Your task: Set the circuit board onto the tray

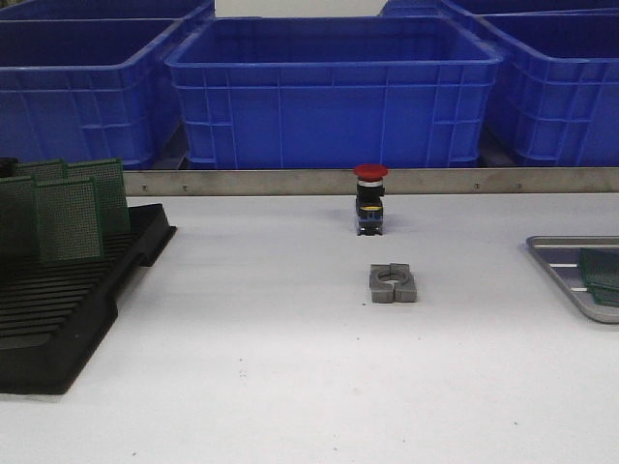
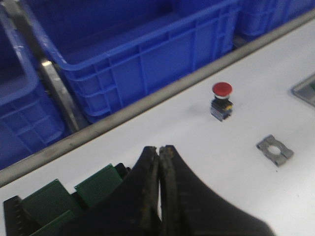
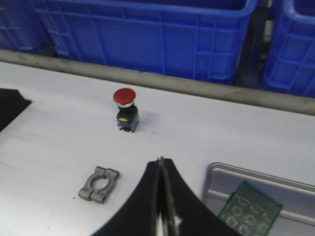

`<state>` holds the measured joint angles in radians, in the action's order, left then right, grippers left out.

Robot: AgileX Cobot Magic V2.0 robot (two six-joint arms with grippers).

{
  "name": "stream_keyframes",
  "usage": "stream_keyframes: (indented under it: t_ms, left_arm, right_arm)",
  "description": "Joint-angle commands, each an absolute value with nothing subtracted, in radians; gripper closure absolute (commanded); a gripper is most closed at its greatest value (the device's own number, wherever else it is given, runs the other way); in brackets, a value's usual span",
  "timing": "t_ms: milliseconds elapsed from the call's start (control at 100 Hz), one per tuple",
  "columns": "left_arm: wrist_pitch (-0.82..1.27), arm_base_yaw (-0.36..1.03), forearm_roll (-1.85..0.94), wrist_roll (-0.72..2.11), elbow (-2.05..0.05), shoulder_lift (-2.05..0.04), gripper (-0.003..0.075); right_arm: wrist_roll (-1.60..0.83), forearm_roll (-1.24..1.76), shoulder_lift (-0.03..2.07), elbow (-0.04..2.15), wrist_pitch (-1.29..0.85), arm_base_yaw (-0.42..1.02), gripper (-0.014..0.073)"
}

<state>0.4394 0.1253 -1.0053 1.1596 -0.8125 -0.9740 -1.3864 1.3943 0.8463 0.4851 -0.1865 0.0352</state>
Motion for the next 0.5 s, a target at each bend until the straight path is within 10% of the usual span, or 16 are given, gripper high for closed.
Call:
stream_keyframes:
  t_ms: [0,490]
  left_arm:
    - [0.305,0.122,-1.105,1.146,-0.767,-0.877,0.0741]
    - [0.148,0.122,-1.159,1.146,-0.423,-0.442,0.0741]
  right_arm:
    - [-1.4,1.417,0.733,0.471,-0.112,0.039,0.0653]
    - [-1.4,1.416,0.182,0.281,-0.112,0.039,0.0653]
